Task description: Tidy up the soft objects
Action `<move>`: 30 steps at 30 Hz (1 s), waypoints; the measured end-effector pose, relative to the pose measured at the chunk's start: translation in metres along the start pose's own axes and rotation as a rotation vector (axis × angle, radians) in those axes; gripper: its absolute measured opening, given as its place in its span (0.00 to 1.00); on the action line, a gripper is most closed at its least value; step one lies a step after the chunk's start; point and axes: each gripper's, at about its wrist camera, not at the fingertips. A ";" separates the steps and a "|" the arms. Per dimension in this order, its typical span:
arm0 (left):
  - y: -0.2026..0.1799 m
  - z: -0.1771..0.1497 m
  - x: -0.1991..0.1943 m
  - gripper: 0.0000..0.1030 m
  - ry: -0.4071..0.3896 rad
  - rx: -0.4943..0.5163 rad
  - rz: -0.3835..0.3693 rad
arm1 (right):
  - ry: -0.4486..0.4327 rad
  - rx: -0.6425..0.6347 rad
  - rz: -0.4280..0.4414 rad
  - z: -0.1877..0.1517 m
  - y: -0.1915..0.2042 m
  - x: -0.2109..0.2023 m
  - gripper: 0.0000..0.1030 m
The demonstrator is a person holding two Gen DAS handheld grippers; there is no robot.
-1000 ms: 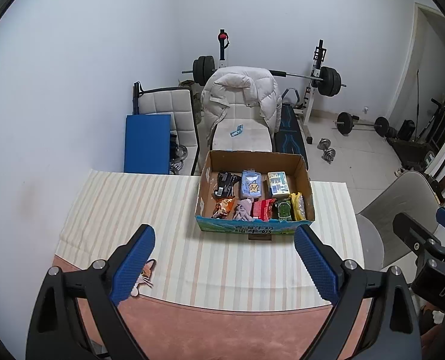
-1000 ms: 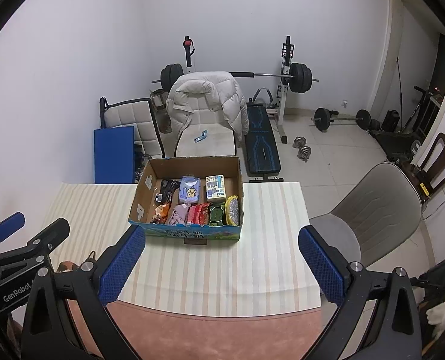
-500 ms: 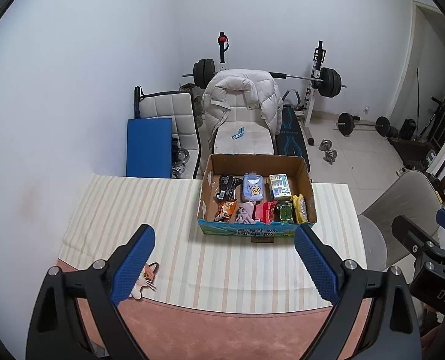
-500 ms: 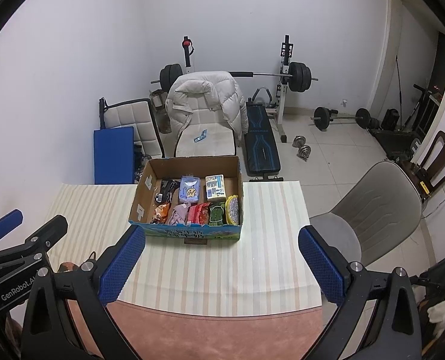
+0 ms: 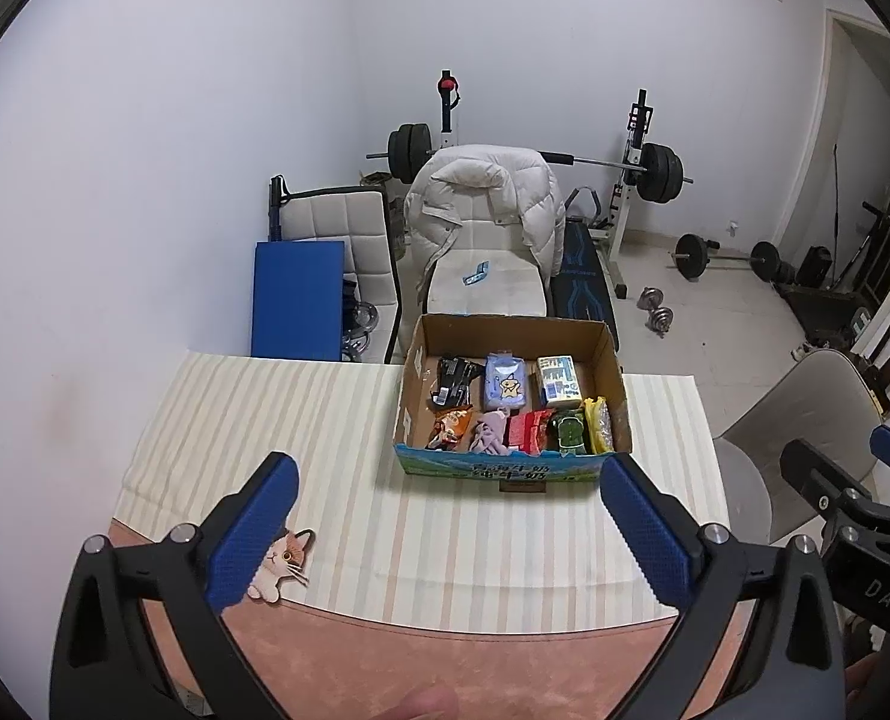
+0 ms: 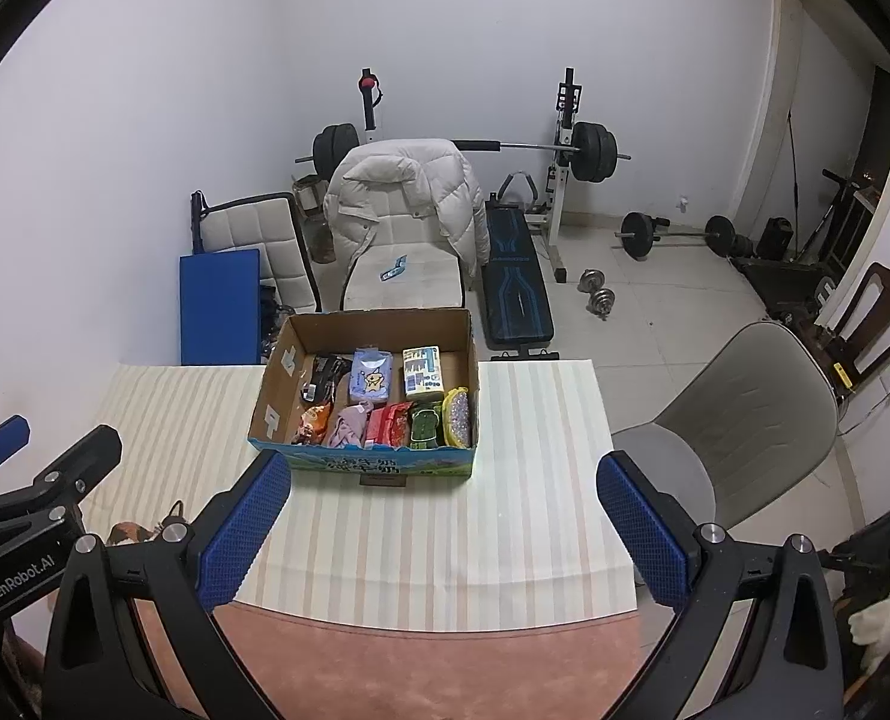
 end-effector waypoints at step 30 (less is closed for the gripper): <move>-0.001 0.001 -0.003 1.00 0.002 0.015 -0.004 | -0.024 0.010 -0.029 0.004 -0.010 -0.005 1.00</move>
Point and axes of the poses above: each gripper's, at about its wrist camera, not at the fingertips, and x roughly the way its jaws point, y to its left, z to its top, and after that the axes turned 9 degrees about -y, right-handed
